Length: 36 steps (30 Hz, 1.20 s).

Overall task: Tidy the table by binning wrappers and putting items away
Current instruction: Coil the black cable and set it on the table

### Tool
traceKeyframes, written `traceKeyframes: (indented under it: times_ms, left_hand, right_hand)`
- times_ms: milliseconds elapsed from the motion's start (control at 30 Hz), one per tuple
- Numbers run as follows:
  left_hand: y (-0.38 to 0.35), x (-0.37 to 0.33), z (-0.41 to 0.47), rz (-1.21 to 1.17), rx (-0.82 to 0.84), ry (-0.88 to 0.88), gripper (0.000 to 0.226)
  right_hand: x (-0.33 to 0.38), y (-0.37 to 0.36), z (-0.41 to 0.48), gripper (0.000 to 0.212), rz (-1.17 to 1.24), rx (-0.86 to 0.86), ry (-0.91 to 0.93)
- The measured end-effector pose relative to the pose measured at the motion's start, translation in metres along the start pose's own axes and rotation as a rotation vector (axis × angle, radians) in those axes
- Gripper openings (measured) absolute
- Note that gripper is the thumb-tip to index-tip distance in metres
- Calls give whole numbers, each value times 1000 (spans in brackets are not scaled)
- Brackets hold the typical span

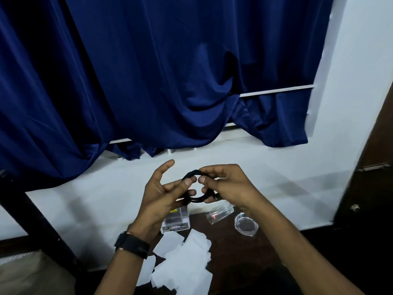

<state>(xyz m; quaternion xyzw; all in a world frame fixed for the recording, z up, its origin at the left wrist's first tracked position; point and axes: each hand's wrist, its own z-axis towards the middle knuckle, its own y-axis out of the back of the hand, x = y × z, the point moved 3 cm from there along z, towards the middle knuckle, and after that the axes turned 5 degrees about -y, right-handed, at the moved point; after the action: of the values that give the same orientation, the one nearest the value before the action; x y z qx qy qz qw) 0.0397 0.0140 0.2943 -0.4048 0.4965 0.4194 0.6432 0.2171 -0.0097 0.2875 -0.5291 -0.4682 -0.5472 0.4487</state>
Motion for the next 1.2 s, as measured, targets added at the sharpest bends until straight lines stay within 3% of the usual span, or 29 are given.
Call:
traceKeyframes:
  times_ms: [133,200,300,367,533,600,700,867,1000,1200]
  left_hand:
    - [0,13,2,-46,10,67,73]
    - [1,22,5,-26,-13,63,66]
    - [7,45,9,-84,-96,96,56]
    - [12,65,12,-122,-151,141,55]
    - [24,125,15,-16,-201,209,47]
    - [32,149,15,69,-194,234,46]
    - [48,186,16,241,-187,271,39]
    - [69,241,14,386,-159,314,27]
    - [80,268,14,454,-121,320,28]
    - [88,297,21,457,-146,377,24]
  right_hand:
    - [-11,2,3,20,-43,-42,27]
    - [-20,3,4,21,-29,-60,11]
    - [-41,7,3,36,45,1,-162]
    - [-59,5,1,34,140,48,-267]
    - [-108,3,12,26,200,-119,-313]
    - [-131,8,28,27,74,-176,-314]
    - [-163,14,66,24,-320,-195,-212]
    - [-191,4,148,26,-838,-61,-173]
    - [-225,-5,202,19,-1037,38,-275]
    - [-267,-23,251,21,-1141,104,-321]
